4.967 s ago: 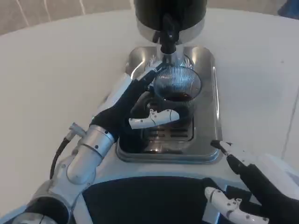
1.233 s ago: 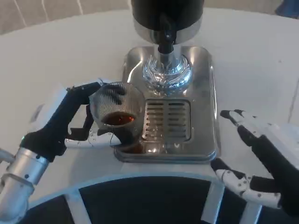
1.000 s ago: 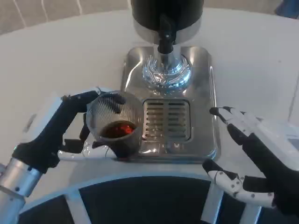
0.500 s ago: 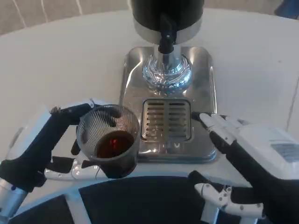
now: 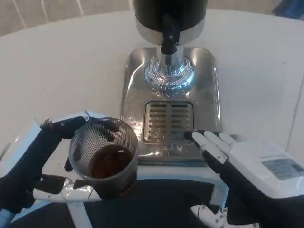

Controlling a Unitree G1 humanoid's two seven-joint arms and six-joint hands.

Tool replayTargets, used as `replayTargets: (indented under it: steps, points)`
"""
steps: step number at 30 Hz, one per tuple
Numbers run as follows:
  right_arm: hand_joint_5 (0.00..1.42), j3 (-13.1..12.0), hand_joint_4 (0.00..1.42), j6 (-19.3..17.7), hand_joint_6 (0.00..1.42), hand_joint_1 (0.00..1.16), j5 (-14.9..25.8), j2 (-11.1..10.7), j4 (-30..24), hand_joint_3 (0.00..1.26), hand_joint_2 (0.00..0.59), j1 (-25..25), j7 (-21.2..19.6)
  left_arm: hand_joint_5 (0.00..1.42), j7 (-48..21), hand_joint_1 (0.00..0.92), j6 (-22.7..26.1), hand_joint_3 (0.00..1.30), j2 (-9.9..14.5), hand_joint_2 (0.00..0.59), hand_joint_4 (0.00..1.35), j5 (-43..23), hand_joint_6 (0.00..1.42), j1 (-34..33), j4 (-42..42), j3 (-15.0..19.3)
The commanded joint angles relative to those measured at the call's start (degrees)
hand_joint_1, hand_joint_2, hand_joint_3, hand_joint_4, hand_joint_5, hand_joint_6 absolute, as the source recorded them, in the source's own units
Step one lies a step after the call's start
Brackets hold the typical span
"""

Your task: Grasp the cup under the faucet to collect the drink, then remove the cup.

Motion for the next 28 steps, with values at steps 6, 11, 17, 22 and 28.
replayTargets:
  steps: [6,11,17,22,28]
  points:
    - [0.00,0.17,0.00,-3.53,0.00,0.37,-2.01,3.00,-0.98,0.00,0.446,2.12,1.22,1.27,-1.39,0.581,0.01,0.94,-0.03,0.008,1.11,-3.10,0.61,3.37,-3.90,1.74]
    - [0.00,-0.22,0.00,-5.17,0.00,0.37,-2.66,4.48,-0.98,0.00,0.446,2.48,1.50,1.27,-1.71,0.582,0.06,0.94,-0.21,0.007,1.11,-3.27,0.61,3.73,-4.02,2.23]
    - [0.00,-0.82,0.00,-7.28,0.00,0.37,-3.12,6.34,-0.98,0.00,0.446,3.33,1.91,1.27,-2.25,0.583,0.16,0.94,-0.35,0.006,1.11,-3.43,0.61,3.99,-4.16,2.33]
    - [0.00,-1.41,0.00,-8.94,0.00,0.37,-3.35,7.86,-0.98,0.00,0.446,4.39,1.96,1.27,-2.69,0.583,0.12,0.94,-0.51,0.006,1.11,-3.52,0.61,4.12,-4.22,2.47]
    - [0.00,-1.98,0.00,-10.06,0.00,0.37,-3.49,9.15,-0.98,0.00,0.446,4.75,2.34,1.27,-2.80,0.583,0.10,0.94,-0.60,0.002,1.11,-3.60,0.61,4.53,-4.22,2.54]
